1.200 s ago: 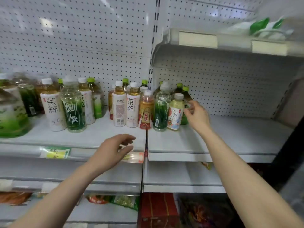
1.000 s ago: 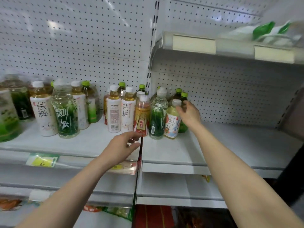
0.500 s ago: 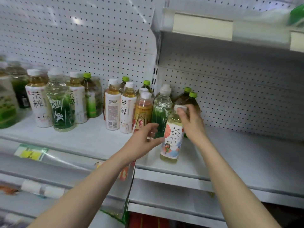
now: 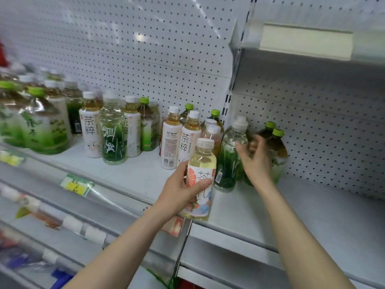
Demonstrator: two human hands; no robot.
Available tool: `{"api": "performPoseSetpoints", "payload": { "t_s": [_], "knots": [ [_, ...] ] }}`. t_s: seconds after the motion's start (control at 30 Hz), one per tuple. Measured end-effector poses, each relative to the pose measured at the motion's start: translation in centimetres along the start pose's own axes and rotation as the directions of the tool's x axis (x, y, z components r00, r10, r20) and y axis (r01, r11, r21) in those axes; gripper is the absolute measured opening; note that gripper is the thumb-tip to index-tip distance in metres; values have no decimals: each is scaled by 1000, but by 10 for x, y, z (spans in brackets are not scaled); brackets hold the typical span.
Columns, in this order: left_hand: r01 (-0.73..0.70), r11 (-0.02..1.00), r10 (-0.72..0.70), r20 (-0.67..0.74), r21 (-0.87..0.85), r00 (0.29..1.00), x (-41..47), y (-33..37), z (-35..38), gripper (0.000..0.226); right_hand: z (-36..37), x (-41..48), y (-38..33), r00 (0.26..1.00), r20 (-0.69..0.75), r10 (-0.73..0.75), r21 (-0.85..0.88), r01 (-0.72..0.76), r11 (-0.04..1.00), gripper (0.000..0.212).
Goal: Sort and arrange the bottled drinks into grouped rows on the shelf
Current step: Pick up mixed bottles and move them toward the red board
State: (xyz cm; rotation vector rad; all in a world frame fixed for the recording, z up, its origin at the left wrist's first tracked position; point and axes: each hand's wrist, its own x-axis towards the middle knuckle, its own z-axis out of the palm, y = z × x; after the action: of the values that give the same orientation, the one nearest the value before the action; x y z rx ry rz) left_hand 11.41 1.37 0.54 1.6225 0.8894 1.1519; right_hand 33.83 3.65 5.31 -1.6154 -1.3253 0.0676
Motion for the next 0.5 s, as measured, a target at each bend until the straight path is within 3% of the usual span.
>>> {"api": "performPoseSetpoints", "payload": {
  "t_s": [0.1, 0.23, 0.5],
  "knots": [
    [2, 1000, -3, -53, -32, 999, -10, -1, -17, 62, 18, 3, 3, 993, 114, 33, 55, -40, 998, 75],
    [7, 996, -18, -129, -90, 991, -19, 0, -41, 63, 30, 1, 0, 999, 41, 0, 99, -4, 995, 72],
    [5, 978, -46, -190, -209, 981, -22, -2, -97, 44, 23, -30, -43, 989, -127, -70, 149, 88, 985, 56]
  ]
}}
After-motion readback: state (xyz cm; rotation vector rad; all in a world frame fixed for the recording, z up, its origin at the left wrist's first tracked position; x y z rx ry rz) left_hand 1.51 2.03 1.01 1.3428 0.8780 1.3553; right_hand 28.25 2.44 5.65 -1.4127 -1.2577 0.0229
